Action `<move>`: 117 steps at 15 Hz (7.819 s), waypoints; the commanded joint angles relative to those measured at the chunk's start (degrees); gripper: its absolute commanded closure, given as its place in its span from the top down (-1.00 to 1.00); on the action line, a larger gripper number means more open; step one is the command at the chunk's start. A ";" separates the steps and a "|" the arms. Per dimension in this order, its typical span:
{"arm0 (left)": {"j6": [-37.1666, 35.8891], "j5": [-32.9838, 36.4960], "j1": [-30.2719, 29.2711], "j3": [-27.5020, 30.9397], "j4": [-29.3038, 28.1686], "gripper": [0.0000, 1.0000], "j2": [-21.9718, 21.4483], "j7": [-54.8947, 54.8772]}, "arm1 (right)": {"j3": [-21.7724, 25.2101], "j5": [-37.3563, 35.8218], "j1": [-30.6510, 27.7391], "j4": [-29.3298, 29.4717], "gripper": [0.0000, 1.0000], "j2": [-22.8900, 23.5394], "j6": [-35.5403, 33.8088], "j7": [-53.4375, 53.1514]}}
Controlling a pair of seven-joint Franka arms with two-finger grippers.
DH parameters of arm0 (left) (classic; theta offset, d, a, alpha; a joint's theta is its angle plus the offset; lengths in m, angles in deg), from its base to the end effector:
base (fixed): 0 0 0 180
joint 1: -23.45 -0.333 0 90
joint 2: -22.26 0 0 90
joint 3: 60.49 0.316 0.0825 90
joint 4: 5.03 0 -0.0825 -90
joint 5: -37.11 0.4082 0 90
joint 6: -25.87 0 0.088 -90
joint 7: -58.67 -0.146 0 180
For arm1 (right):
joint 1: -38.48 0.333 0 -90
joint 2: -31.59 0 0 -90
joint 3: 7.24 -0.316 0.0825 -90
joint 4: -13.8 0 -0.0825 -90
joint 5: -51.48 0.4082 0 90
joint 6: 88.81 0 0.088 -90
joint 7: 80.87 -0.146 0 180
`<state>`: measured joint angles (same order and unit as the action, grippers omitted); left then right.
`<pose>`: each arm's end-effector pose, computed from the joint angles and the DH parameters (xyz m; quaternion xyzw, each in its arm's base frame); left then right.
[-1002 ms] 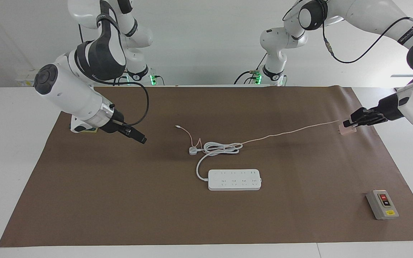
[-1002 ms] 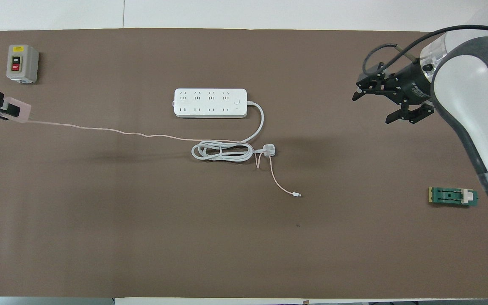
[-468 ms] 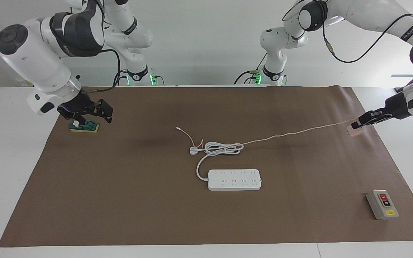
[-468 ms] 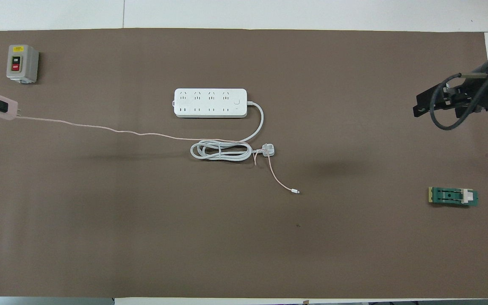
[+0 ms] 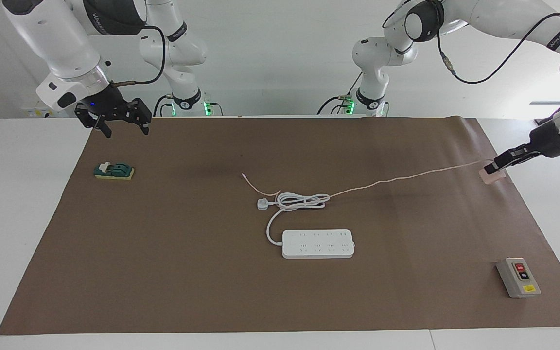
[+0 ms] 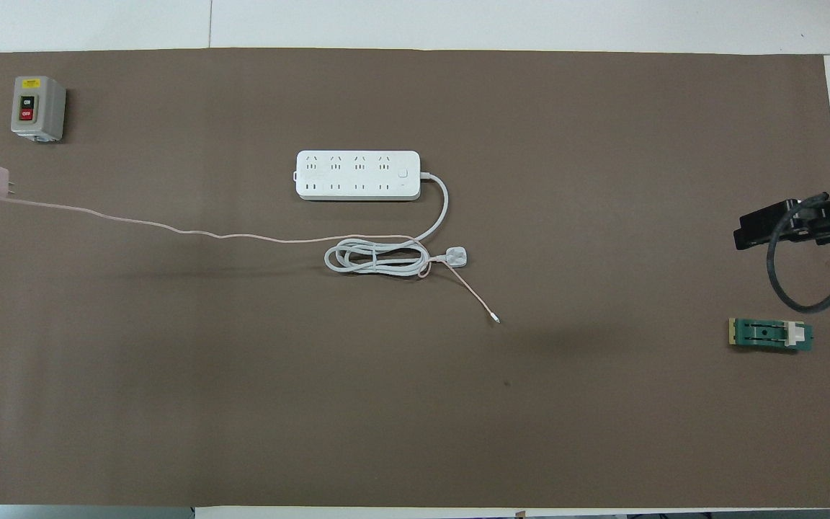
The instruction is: Plug charger into power strip
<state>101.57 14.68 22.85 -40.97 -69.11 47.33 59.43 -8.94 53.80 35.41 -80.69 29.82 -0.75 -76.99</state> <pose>0.6573 0.1232 0.5266 0.9762 0.1442 -0.0856 0.1375 0.5602 -0.0072 0.5619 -0.9987 -0.0217 0.0397 0.0216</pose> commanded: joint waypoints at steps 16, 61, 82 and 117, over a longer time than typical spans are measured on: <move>17.61 13.47 33.18 0.97 -5.16 -1.00 1.56 80.67 | 2.32 -2.93 0.08 -0.96 1.00 -3.33 -0.16 5.27; 43.21 7.93 37.86 -0.88 -22.23 -1.00 5.69 93.72 | 1.97 -4.69 -0.18 -0.87 1.00 -3.85 -3.95 5.62; 43.74 7.93 38.65 -0.88 -21.61 -1.00 7.19 93.72 | 2.06 -4.78 -0.18 -0.87 1.00 -3.85 -3.86 5.62; 45.84 7.84 38.74 -1.67 -22.14 -1.00 11.32 93.46 | 1.97 -4.78 -0.27 -0.87 1.00 -3.85 -3.95 5.62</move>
<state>144.43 23.22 61.49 -43.01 -89.52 55.78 154.08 -6.92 49.96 35.18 -81.04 26.90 -3.86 -72.48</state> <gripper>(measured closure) 0.678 0.000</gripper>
